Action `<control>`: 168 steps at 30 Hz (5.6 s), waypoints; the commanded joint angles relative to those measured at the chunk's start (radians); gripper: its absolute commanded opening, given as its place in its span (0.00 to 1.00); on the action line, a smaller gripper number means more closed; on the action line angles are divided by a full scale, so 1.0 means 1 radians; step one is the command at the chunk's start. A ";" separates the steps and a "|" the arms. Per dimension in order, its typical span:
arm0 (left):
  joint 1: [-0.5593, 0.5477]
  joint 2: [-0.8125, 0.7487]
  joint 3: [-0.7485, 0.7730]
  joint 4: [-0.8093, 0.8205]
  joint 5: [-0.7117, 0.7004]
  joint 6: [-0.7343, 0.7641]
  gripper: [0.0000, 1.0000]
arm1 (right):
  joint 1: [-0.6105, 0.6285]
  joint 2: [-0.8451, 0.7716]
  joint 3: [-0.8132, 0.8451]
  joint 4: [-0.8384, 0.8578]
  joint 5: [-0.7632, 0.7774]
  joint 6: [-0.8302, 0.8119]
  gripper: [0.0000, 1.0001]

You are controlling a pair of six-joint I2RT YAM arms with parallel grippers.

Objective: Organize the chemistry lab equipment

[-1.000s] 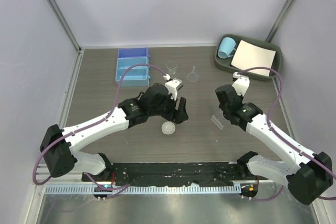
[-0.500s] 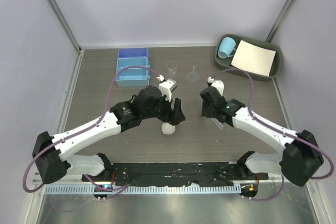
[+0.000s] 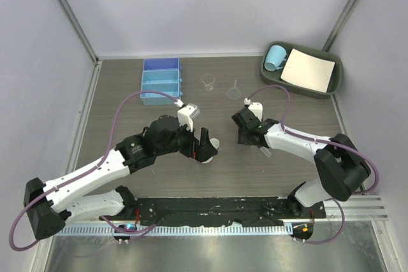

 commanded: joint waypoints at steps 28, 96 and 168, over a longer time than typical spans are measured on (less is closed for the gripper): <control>0.001 -0.134 -0.032 -0.001 0.015 -0.033 1.00 | -0.171 -0.179 -0.168 -0.071 0.167 0.161 0.64; 0.830 1.197 1.112 -0.380 -0.030 -0.553 0.72 | -0.110 -0.559 -0.074 -0.129 -0.088 -0.039 0.68; 0.899 0.832 0.433 -0.345 0.097 -0.177 0.00 | 0.237 0.499 0.849 -0.105 -0.306 -0.364 0.80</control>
